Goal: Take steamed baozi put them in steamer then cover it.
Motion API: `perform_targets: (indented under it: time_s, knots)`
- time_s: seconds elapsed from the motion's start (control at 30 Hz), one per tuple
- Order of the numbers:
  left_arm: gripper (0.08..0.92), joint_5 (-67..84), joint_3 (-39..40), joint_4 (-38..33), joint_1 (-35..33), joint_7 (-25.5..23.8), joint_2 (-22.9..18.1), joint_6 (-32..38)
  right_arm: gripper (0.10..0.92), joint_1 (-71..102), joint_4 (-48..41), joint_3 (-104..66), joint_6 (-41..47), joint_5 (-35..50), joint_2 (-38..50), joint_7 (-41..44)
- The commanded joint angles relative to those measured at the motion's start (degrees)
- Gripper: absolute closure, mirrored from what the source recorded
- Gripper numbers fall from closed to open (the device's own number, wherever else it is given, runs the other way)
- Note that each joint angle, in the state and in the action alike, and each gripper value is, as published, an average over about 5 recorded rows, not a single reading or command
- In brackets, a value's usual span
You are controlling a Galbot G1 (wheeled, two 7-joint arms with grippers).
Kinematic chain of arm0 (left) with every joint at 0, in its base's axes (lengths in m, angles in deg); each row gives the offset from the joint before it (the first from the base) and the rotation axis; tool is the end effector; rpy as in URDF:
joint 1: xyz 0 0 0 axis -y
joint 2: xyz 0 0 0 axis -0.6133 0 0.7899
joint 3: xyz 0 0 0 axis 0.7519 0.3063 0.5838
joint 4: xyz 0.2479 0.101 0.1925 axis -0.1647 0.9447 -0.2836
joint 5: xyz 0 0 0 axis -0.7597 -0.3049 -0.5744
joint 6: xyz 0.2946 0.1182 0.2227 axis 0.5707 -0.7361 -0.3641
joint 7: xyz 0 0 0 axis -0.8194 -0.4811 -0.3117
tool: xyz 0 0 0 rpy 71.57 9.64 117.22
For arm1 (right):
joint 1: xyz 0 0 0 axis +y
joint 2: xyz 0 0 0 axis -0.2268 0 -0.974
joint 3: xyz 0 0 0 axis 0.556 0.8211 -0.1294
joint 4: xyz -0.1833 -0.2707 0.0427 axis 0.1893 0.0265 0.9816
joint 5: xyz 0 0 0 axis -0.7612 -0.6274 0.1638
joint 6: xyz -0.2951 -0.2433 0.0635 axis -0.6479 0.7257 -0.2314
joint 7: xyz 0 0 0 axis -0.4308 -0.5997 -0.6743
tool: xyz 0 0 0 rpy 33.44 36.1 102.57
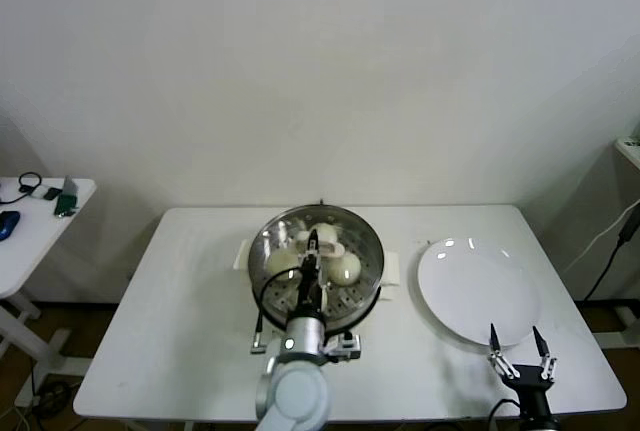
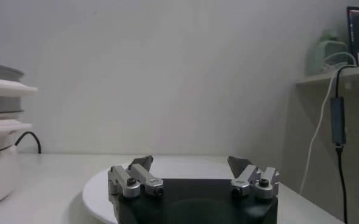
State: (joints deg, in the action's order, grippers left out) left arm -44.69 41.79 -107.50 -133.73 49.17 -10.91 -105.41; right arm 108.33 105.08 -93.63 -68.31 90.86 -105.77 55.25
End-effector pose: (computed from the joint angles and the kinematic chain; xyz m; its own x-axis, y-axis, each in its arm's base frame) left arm 0.2787 -0.1837 -0.2717 -0.9996 0.0260 -0.0093 -0.0086 0.0250 0.9996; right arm 0.1692 -0.1506 -0.4619 -0.9940 0.1063 -0.0259 0.1073 0.9935 -0.0392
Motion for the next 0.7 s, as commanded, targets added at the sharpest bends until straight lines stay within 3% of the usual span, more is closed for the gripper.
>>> perform_targets:
  time_s: [0.03, 0.47, 0.7]
  knots:
    - [0.786, 2.21, 0.3, -1.68, -0.04, 0.03, 1.12, 0.38, 0.203, 0.02, 0.18, 0.0, -0.05, -0.12, -0.06, 0.1]
    - [0.414, 15.57, 0.92, -12.91, -2.43, 0.56, 7.64, -0.97, 0.203, 0.23, 1.12, -0.04, 2.09, 0.99, 0.25, 0.11]
    - [0.218, 34.84, -5.06, -18.26, -9.4, 9.6, 11.75, 9.72, 0.203, 1.81, 5.11, 0.71, 6.83, 3.15, 1.16, -1.57]
